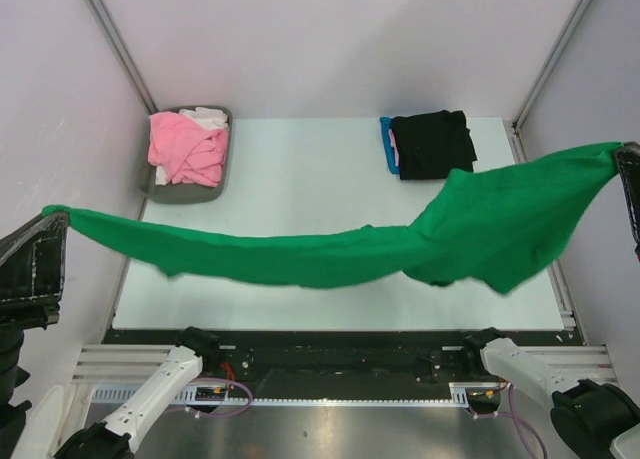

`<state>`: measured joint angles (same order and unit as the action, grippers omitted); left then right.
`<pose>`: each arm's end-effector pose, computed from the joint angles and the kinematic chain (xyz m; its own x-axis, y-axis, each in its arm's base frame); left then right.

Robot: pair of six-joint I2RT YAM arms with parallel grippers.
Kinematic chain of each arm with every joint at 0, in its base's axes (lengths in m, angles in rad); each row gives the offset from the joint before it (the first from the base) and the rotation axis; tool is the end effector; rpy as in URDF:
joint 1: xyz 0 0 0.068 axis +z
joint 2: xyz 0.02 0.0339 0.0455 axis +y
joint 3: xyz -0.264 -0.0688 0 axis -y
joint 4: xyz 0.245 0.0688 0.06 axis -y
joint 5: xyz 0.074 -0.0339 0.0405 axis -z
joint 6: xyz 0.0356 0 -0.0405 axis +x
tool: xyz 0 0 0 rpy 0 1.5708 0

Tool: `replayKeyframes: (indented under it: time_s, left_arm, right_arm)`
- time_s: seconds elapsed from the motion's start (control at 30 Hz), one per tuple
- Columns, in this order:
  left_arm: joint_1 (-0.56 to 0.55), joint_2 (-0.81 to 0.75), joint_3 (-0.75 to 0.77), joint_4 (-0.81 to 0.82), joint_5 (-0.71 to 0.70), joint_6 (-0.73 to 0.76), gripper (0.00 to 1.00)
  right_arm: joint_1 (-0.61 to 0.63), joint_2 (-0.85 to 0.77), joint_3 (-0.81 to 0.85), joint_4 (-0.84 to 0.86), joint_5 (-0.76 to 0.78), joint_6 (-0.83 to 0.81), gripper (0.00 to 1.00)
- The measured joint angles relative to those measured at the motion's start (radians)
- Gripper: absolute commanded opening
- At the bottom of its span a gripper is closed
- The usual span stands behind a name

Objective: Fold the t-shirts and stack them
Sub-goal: Flatten the tshirt out

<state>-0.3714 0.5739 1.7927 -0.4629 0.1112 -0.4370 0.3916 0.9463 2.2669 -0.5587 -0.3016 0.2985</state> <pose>-0.0890 0.0304 0.5825 0.3946 -0.6051 -0.6915 0.6655 0.7071 -0.2390 -0.0537 -0.0107 0.6544 0.4442 0.4872 -0.7518 -0.7258 0.6877 0.0168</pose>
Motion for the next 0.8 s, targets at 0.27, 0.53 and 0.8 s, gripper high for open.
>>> replayKeyframes:
  time_s: [0.27, 0.53, 0.8]
  left_arm:
    - [0.000, 0.003, -0.144, 0.043, 0.048, -0.018, 0.00]
    - [0.000, 0.062, -0.424, 0.159, 0.020, -0.018, 0.00]
    - [0.007, 0.224, -0.888, 0.277, -0.076, -0.061, 0.00]
  right_arm:
    - [-0.097, 0.023, -0.004, 0.045, -0.090, 0.060, 0.00]
    - [-0.104, 0.044, -0.306, 0.120, -0.016, 0.039, 0.00]
    - [-0.106, 0.217, -0.837, 0.207, 0.163, 0.035, 0.00]
